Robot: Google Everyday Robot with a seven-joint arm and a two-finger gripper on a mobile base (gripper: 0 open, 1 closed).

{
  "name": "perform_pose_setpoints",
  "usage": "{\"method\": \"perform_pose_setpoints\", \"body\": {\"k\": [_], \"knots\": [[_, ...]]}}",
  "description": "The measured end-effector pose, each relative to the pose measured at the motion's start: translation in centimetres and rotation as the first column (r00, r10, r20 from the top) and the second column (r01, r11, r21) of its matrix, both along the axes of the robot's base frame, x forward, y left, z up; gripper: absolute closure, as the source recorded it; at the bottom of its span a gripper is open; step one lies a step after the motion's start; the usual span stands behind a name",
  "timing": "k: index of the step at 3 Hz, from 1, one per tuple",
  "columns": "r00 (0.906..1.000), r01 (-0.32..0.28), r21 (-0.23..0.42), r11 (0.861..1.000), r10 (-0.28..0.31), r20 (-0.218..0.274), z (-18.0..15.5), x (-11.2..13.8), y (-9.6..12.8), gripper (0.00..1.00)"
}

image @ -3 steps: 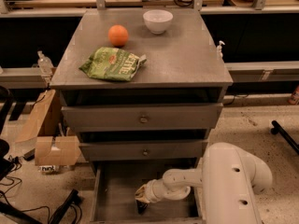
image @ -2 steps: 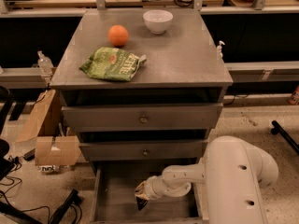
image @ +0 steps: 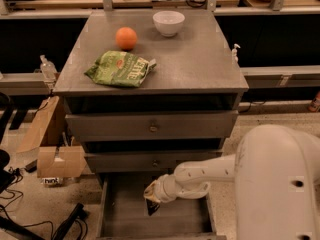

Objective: Pick rxbar chocolate from bottom drawer and place on counter

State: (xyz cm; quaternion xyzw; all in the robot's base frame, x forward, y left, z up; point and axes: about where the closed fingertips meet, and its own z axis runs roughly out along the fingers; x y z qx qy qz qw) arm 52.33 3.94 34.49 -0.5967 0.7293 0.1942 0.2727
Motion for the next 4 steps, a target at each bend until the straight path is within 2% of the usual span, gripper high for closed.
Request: {"method": "perform_pose_setpoints", "body": {"k": [1,2,3,4], "knots": [[0.9984,0.051,0.010,0.999,-0.051,0.022,7.6,0.1,-1.6,1.00],[0.9836,0.146,0.056,0.988,-0.151,0.099,17.0,1.6,-4.7,1.00],[0.9620,0.222,0.124,0.967,-0.238,0.134,20.8,1.5,-7.6,1.00],[0.9451,0.292,0.157,0.943,-0.310,0.103,23.0,0.2,-11.1,1.00]]}}
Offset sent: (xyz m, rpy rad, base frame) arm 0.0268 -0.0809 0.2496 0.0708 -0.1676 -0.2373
